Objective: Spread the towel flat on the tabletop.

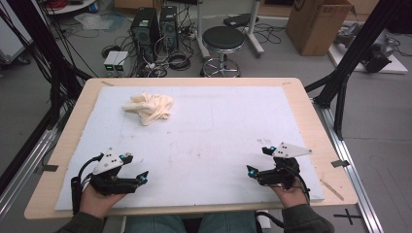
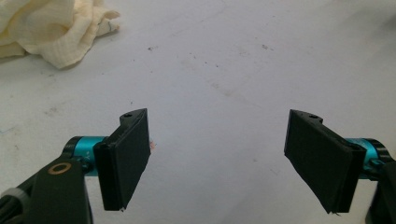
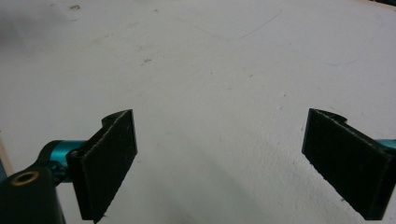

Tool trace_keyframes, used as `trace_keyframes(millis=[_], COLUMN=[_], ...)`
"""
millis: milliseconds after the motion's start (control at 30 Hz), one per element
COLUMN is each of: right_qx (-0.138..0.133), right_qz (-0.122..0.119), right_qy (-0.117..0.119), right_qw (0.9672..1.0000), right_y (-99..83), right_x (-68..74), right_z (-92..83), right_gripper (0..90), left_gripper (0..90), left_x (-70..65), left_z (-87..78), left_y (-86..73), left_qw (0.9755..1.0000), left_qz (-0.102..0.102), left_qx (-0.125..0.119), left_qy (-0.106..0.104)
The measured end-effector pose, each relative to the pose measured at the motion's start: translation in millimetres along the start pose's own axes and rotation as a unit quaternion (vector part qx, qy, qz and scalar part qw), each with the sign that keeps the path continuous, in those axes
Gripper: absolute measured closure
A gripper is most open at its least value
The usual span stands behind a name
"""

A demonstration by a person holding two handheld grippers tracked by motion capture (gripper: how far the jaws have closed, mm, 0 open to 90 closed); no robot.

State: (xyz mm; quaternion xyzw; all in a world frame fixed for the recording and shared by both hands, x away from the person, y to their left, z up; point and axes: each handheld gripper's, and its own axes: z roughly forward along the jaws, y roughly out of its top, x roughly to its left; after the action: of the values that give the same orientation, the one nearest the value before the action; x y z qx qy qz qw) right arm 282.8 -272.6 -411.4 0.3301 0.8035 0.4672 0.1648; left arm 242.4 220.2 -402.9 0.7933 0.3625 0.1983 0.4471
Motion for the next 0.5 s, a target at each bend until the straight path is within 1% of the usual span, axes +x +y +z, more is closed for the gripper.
trace_keyframes(millis=[33,167,500], right_qx=[0.001,0.0,-0.003], right_qz=[0.004,-0.001,0.001], right_qy=[0.001,0.001,0.001], right_qw=[1.0,1.0,1.0], right_y=[-0.3,-0.7,-0.8], right_x=[-0.4,-1.9,0.4], right_z=[0.1,0.8,-1.3], right_gripper=[9.4,9.4,9.4], left_gripper=[23.0,23.0,23.1], left_x=[-0.3,0.0,-1.8], left_z=[0.5,1.5,1.4], left_y=[-0.1,-0.2,-0.3], left_qw=[1.0,1.0,1.0], left_qz=[-0.003,0.0,0.0], left_qx=[0.0,0.003,0.001], left_qy=[-0.002,-0.003,-0.003])
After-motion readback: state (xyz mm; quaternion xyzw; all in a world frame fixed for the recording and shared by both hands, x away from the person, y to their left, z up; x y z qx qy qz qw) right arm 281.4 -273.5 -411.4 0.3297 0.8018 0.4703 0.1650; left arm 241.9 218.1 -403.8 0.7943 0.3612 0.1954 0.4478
